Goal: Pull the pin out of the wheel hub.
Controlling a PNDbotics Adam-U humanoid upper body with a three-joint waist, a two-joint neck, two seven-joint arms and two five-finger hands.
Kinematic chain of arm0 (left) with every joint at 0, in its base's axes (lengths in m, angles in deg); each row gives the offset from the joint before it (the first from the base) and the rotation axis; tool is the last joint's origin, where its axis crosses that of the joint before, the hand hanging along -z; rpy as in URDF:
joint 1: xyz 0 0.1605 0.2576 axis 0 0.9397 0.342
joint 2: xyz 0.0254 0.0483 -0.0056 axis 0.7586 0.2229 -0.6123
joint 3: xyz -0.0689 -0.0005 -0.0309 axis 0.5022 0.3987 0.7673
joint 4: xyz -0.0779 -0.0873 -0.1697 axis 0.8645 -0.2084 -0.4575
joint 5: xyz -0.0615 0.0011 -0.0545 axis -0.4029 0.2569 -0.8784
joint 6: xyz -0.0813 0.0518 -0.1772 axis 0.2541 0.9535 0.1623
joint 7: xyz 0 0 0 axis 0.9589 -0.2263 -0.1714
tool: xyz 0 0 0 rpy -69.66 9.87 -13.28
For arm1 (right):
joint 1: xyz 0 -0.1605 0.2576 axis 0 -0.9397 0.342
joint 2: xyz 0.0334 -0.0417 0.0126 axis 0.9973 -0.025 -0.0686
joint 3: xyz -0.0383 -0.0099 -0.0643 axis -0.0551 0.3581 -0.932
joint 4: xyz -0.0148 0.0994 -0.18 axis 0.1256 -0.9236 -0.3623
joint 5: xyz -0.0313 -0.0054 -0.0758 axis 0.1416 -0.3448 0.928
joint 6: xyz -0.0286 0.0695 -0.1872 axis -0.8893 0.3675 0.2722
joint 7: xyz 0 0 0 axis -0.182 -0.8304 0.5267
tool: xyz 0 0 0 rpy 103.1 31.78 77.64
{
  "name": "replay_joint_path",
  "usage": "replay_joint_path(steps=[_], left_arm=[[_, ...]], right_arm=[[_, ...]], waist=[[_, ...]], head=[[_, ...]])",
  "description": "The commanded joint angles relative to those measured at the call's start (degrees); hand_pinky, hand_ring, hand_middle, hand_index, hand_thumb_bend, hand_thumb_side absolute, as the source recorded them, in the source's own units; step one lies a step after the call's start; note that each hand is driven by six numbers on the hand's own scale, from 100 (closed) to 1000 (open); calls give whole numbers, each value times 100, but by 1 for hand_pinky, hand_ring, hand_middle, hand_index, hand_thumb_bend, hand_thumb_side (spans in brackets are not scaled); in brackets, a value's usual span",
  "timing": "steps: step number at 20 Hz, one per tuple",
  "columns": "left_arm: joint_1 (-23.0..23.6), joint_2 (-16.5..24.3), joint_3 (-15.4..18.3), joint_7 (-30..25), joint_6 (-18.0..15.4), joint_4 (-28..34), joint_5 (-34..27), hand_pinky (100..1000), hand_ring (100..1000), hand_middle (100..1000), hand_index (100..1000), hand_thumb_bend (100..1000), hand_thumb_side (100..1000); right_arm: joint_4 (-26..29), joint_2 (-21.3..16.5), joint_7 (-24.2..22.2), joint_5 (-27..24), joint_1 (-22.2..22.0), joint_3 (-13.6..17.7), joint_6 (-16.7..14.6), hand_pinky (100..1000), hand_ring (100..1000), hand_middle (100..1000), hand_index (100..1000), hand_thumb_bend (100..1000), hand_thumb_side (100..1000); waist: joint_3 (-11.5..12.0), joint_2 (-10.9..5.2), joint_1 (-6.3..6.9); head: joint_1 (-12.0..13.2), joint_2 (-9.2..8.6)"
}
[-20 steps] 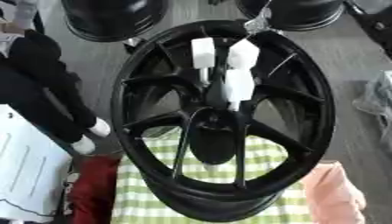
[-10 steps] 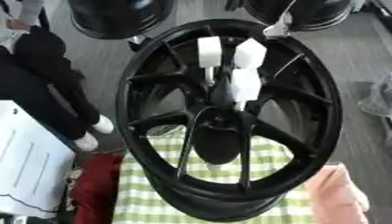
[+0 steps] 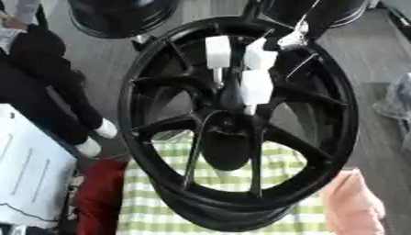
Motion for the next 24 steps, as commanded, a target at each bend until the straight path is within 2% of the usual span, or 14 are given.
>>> replay_joint_path(steps=[1,2,3,8,24], left_arm=[[-24,63,79,-1,-2,51,11,762,768,744,782,351,616],[-25,59,78,-2,-1,49,10,762,768,744,782,351,616],[-27,55,76,-4,-1,48,9,762,768,744,782,351,616],[-34,36,76,-4,2,43,6,762,768,744,782,350,619],[-47,-28,68,-12,7,42,12,763,767,741,782,345,626]], right_arm=[[107,-168,-353,-121,81,28,-330,796,809,764,846,296,467],[112,-173,-353,-133,70,23,-308,796,811,767,849,311,436],[116,-179,-353,-136,58,19,-292,796,811,768,850,318,463],[125,-210,-353,-75,1,56,-314,802,816,775,855,346,451],[-33,-232,-353,40,-122,88,-421,797,814,767,849,336,416]], waist=[[4,-68,9],[5,-62,10],[7,-57,10],[14,-26,12],[56,53,45]], head=[[-28,33],[-34,33],[-39,33],[-55,33],[-85,33]])
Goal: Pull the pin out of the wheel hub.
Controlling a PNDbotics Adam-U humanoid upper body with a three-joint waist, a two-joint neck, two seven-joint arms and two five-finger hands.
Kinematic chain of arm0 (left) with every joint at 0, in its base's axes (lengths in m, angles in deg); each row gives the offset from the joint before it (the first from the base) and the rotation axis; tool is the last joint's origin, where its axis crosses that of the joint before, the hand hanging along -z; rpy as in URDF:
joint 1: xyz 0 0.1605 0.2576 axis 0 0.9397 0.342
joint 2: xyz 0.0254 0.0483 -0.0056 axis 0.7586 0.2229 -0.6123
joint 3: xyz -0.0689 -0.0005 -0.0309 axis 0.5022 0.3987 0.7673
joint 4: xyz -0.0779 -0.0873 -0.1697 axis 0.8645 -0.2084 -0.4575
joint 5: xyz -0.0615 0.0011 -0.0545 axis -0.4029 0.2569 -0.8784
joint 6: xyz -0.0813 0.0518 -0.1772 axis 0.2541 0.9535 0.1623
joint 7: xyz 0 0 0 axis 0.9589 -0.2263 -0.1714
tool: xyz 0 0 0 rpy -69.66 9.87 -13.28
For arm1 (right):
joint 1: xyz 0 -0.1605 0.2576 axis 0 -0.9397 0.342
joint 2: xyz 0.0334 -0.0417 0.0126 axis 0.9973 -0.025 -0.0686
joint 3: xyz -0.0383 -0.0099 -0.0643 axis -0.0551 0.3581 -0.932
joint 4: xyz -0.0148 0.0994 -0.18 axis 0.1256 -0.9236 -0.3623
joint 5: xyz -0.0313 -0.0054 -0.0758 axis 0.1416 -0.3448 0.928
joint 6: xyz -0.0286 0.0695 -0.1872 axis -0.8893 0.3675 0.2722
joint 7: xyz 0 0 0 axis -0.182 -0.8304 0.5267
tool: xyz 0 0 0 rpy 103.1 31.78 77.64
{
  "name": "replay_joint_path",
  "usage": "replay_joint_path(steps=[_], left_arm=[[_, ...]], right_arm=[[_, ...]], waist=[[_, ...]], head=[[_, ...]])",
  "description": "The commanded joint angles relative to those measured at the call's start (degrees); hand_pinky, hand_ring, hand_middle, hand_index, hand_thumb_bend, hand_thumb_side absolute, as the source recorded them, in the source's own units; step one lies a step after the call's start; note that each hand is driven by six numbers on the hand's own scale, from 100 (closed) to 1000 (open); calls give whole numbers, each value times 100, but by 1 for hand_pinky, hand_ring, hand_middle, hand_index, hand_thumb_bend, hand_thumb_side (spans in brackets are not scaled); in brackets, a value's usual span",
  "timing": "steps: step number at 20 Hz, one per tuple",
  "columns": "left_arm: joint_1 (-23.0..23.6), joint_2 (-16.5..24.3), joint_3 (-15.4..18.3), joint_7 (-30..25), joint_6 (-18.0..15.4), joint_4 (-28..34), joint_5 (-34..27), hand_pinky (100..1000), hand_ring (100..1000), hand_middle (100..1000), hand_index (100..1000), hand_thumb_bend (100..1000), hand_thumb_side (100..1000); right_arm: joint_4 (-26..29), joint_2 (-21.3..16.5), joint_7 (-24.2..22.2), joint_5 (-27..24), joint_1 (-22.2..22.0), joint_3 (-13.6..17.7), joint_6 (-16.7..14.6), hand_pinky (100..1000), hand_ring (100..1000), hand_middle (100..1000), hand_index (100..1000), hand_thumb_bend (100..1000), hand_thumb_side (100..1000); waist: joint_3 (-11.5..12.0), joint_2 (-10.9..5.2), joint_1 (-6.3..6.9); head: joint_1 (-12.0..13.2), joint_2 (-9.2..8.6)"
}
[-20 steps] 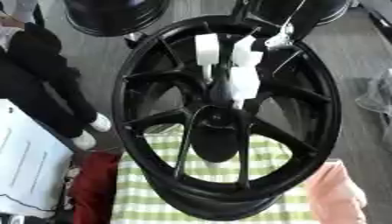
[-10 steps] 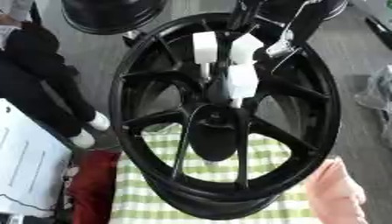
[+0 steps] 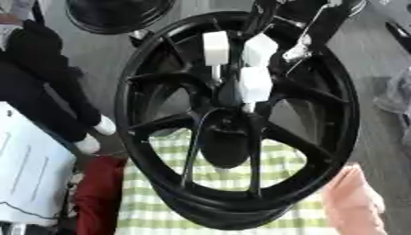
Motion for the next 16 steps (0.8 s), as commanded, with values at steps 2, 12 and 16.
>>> replay_joint_path(steps=[2,12,16], left_arm=[[-38,64,69,2,-3,73,11,763,767,741,781,344,626],[-41,37,65,3,4,71,15,764,767,740,781,341,630],[-34,22,64,6,7,71,15,764,767,740,781,340,632]], right_arm=[[-17,-124,-377,30,75,83,-388,796,813,764,847,328,413],[-52,-59,-377,103,77,72,-399,794,810,760,844,330,422],[-93,-41,-377,154,63,64,-446,793,809,759,844,328,418]], waist=[[19,-60,12],[63,-18,-5],[89,10,-10]], head=[[-36,33],[-106,33],[-135,33]])
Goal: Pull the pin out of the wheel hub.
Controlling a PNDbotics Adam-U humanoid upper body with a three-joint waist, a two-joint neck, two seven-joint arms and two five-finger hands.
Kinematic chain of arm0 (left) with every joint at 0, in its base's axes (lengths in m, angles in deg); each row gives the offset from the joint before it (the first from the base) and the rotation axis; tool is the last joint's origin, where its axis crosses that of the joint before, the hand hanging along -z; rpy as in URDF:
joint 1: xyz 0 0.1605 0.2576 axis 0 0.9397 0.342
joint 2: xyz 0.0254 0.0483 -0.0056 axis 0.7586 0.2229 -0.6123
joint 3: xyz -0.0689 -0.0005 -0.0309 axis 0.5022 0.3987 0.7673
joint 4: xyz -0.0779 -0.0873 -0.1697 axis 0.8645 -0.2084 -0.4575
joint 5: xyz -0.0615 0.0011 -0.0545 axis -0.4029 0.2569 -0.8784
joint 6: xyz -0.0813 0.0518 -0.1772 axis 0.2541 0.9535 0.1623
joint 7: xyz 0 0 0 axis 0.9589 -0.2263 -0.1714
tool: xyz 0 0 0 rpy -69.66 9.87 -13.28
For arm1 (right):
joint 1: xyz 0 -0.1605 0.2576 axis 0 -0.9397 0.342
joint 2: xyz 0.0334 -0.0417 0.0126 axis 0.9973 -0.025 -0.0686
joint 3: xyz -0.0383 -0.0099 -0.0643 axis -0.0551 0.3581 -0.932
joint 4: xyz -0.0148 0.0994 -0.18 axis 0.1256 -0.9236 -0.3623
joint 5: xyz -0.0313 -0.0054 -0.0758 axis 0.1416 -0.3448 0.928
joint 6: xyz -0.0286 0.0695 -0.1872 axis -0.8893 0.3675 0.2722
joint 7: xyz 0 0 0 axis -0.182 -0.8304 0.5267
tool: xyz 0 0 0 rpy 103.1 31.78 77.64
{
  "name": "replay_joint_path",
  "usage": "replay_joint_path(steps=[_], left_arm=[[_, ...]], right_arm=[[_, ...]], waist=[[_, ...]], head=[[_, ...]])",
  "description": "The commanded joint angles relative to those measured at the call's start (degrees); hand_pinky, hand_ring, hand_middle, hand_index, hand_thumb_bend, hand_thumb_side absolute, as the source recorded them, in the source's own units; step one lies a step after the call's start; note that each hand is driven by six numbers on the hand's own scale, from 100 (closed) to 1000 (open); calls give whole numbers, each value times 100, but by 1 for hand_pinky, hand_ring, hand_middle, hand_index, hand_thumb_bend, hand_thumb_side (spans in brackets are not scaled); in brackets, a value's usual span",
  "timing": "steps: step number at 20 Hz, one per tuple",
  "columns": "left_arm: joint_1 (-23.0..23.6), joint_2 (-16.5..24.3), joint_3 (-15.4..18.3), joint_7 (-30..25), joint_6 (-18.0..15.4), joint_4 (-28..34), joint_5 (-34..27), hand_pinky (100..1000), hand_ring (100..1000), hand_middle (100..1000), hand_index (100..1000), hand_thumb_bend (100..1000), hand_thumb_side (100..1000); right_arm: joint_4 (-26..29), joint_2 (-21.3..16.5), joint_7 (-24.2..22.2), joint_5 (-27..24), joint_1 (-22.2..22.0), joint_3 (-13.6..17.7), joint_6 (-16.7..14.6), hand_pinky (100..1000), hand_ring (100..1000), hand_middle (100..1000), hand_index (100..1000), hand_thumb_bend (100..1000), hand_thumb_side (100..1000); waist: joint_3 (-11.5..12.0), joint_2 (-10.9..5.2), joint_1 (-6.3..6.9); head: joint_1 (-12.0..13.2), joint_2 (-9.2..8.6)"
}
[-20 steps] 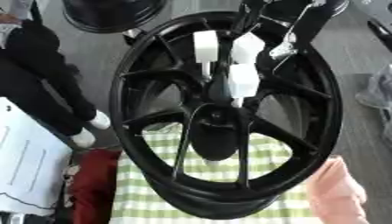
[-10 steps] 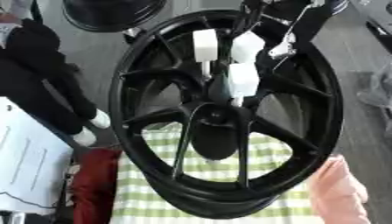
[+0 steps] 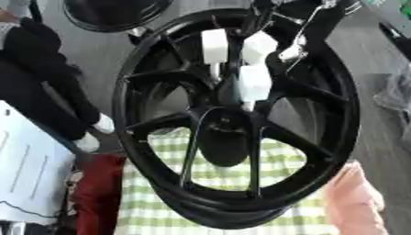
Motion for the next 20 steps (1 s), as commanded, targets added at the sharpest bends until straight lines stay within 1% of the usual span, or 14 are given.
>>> replay_joint_path(steps=[1,12,15,20], left_arm=[[-33,70,63,4,5,72,16,764,767,740,781,340,633],[-34,59,57,-11,9,78,15,766,767,740,781,335,638],[-31,56,55,-16,12,75,14,766,767,740,781,334,639],[-18,44,56,-21,17,68,13,766,767,740,781,339,636]], right_arm=[[-16,-46,-389,57,99,63,-442,793,809,758,843,329,422],[-126,-16,-389,185,75,99,-511,788,805,752,839,319,424],[-183,-10,-389,205,71,119,-548,785,800,742,830,298,422],[-254,-6,-389,209,84,167,-576,779,789,699,800,221,412]], waist=[[19,-70,1],[47,-8,-1],[54,0,2],[42,-5,7]], head=[[-29,33],[-58,29],[-61,22],[-60,21]])
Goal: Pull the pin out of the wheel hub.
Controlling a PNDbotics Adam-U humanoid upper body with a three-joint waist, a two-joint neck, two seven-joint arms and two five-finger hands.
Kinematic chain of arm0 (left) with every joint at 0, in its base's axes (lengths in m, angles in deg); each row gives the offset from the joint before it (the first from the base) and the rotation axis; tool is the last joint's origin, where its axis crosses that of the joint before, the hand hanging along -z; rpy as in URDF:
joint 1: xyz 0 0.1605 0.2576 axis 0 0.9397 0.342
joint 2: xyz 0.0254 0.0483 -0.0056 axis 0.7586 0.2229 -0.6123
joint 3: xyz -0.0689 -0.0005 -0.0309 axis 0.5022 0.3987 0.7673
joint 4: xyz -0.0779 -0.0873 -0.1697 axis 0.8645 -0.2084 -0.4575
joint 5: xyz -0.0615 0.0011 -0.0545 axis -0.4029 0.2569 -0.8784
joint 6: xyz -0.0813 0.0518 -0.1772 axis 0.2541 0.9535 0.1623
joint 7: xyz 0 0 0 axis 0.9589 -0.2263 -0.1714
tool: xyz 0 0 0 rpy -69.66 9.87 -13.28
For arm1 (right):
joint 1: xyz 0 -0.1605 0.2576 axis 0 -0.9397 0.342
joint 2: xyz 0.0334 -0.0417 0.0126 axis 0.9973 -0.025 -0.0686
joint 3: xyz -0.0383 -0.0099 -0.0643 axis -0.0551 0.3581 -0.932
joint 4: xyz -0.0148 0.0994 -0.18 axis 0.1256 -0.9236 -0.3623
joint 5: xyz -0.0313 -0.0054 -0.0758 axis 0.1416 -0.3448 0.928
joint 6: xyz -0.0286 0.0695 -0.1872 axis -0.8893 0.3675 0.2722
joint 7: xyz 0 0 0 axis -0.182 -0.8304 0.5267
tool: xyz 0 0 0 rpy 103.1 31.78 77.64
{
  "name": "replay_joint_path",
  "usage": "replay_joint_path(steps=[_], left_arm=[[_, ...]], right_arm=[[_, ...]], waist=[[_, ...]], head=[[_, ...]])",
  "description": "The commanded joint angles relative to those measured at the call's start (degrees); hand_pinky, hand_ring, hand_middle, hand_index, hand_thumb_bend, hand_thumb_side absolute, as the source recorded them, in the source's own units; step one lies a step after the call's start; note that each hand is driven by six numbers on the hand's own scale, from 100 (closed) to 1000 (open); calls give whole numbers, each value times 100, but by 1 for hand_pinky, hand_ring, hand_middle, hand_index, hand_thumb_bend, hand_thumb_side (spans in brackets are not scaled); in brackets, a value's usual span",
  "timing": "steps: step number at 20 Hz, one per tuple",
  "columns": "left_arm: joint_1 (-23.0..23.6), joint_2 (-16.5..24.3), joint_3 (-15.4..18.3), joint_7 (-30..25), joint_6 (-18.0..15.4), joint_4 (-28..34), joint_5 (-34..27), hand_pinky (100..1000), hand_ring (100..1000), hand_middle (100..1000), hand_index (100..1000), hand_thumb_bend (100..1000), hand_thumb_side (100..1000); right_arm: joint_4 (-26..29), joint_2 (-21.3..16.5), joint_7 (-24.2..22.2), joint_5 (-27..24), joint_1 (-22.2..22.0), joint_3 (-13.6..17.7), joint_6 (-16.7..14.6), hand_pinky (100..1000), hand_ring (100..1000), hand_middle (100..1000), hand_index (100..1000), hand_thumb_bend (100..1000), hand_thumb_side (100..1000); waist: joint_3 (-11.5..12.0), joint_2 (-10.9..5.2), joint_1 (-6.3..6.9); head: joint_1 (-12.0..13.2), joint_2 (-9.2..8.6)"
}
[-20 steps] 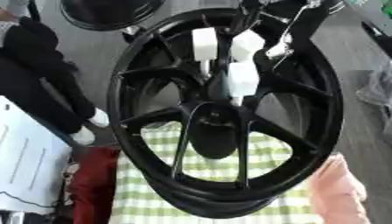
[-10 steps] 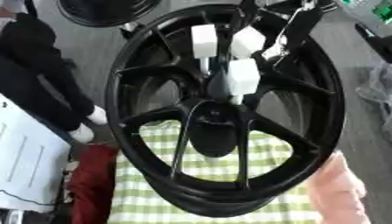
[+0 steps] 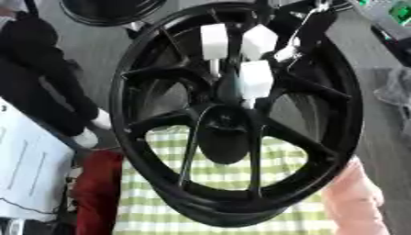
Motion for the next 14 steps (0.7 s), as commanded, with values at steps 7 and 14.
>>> replay_joint_path(steps=[7,14], left_arm=[[-15,44,54,-19,11,62,13,767,767,740,781,331,642],[-12,39,62,-10,12,62,24,767,767,740,781,328,644]], right_arm=[[-31,-52,-464,-35,148,126,-490,769,774,642,765,132,358],[-6,-41,-464,-159,153,127,-508,746,736,517,646,107,271]], waist=[[-18,-103,11],[-7,-96,-7]], head=[[-23,30],[-76,20]])
